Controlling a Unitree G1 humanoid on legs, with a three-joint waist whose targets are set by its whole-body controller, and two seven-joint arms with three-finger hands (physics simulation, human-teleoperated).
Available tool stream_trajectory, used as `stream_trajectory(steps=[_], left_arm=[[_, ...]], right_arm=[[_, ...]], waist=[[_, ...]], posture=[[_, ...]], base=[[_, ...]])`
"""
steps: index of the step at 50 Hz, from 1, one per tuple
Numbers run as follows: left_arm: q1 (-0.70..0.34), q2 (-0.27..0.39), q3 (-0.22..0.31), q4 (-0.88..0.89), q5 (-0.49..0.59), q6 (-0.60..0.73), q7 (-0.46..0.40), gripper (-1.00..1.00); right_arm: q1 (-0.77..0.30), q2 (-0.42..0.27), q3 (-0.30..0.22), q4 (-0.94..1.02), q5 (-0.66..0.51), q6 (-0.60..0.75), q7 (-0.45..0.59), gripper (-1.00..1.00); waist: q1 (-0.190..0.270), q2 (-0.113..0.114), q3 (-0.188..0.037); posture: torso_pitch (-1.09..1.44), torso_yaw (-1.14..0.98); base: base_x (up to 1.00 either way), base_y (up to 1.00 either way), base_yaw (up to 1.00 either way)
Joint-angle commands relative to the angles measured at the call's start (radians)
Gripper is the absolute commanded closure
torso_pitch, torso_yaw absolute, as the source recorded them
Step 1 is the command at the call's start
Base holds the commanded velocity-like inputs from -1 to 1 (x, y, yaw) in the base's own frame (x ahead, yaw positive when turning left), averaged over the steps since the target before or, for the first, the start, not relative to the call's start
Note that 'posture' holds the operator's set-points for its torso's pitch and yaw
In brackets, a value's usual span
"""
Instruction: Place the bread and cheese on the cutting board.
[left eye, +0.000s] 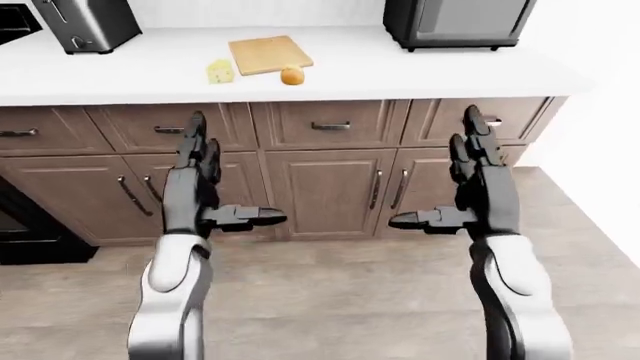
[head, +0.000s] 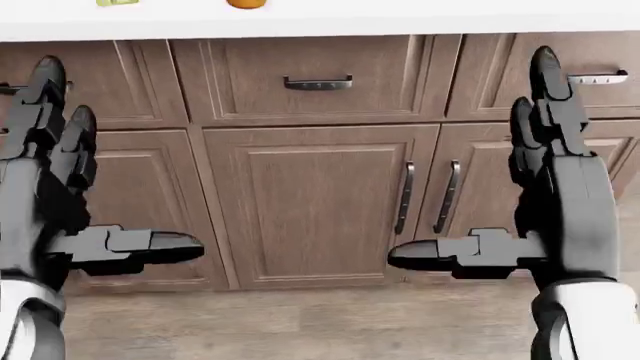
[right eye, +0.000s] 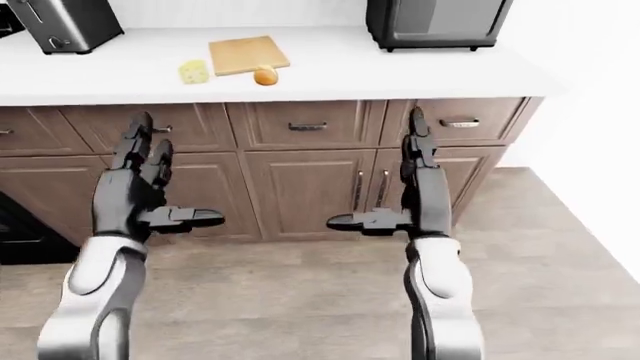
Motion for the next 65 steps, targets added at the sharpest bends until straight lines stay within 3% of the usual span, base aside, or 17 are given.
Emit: stream_trajectory(steps=[1,9,11,16,19,24,27,33,35,44,50,54,55,57,60,63,65], left_arm=[[-0.107,0.024,0.012,-0.099,-0.052,0.151,0.03,-1.0],[-0.696,0.206,0.132,-0.075,-0.316,0.54,0.216,-1.0],[-0.812,0.268,0.159,-0.01,-0.409,0.589,0.235,-1.0],[-0.875,0.358,0.169,0.041,-0.52,0.561,0.306,-1.0],[-0.894,0.421,0.171,-0.01,-0.581,0.585,0.343,-1.0],[-0.981,0.509,0.225,0.021,-0.74,0.626,0.47,-1.0],[-0.968,0.553,0.206,0.027,-0.824,0.587,0.519,-1.0],[-0.938,0.617,0.165,0.054,-0.853,0.503,0.542,-1.0],[-0.932,0.626,0.156,0.054,-0.858,0.491,0.546,-1.0],[-0.916,0.642,0.138,0.063,-0.814,0.469,0.523,-1.0],[-0.917,0.635,0.144,0.061,-0.801,0.48,0.517,-1.0],[-0.919,0.634,0.146,0.06,-0.792,0.48,0.519,-1.0],[-0.921,0.633,0.147,0.061,-0.793,0.48,0.518,-1.0],[-0.922,0.634,0.148,0.061,-0.793,0.481,0.518,-1.0],[-0.921,0.632,0.145,0.058,-0.792,0.483,0.519,-1.0],[-0.926,0.632,0.147,0.056,-0.792,0.487,0.52,-1.0],[-0.926,0.633,0.147,0.058,-0.791,0.485,0.519,-1.0]], right_arm=[[-0.103,-0.032,-0.011,-0.085,-0.011,0.157,0.021,-1.0],[-0.656,-0.176,-0.12,-0.056,0.075,0.493,0.012,-1.0],[-0.798,-0.264,-0.097,0.012,0.072,0.563,0.0,-1.0],[-0.972,-0.303,-0.065,0.117,0.056,0.55,-0.012,-1.0],[-1.031,-0.301,-0.14,0.097,0.126,0.574,-0.026,-1.0],[-0.966,-0.342,-0.153,0.008,0.237,0.573,-0.022,-1.0],[-0.917,-0.363,-0.17,0.007,0.276,0.543,-0.027,-1.0],[-0.913,-0.384,-0.156,0.005,0.344,0.534,-0.07,-1.0],[-0.908,-0.388,-0.158,0.008,0.361,0.53,-0.078,-1.0],[-0.902,-0.406,-0.147,0.01,0.397,0.523,-0.114,-1.0],[-0.877,-0.395,-0.136,0.025,0.409,0.488,-0.121,-1.0],[-0.891,-0.37,-0.159,0.028,0.452,0.497,-0.136,-1.0],[-0.886,-0.375,-0.158,0.027,0.457,0.493,-0.14,-1.0],[-0.881,-0.382,-0.157,0.029,0.465,0.485,-0.146,-1.0],[-0.889,-0.375,-0.167,0.03,0.497,0.487,-0.162,-1.0],[-0.876,-0.39,-0.16,0.036,0.509,0.47,-0.172,-1.0],[-0.872,-0.392,-0.153,0.038,0.515,0.464,-0.178,-1.0]], waist=[[0.001,-0.002,-0.022],[-0.005,-0.003,0.001],[-0.006,0.001,0.012],[-0.009,0.012,0.036],[-0.011,0.016,0.039],[-0.009,0.01,0.052],[-0.01,0.01,0.055],[-0.007,0.017,0.049],[-0.007,0.018,0.024],[-0.017,0.051,0.032],[-0.013,0.021,0.04],[-0.012,-0.035,0.043],[-0.014,-0.009,0.036],[-0.009,-0.03,0.026],[-0.007,-0.022,0.02],[-0.011,0.013,0.042],[-0.017,0.065,0.034]], posture=[[0.0,0.0],[0.0,0.0],[0.0,0.0],[0.0,0.0],[0.0,0.0],[0.0,0.0],[0.0,0.0],[0.0,0.0],[0.0,0.0],[0.0,0.0],[0.0,0.0],[0.0,0.0],[0.0,0.0],[0.0,0.0],[0.0,0.0],[0.0,0.0],[0.0,0.0]], base=[[0.0,0.0,0.0],[0.0,0.0,0.0],[0.0,0.0,0.0],[0.0,0.0,0.0],[0.0,0.0,0.0],[0.0,0.0,0.0],[0.0,0.0,0.0],[0.0,0.0,0.0],[0.0,0.1,0.0],[0.0,0.17,0.0],[0.0,0.36,0.0],[0.0,0.34,0.0],[0.0,0.32,0.0],[0.0,0.31,0.0],[0.0,0.32,0.0],[0.0,0.31,0.0],[0.0,0.31,0.0]])
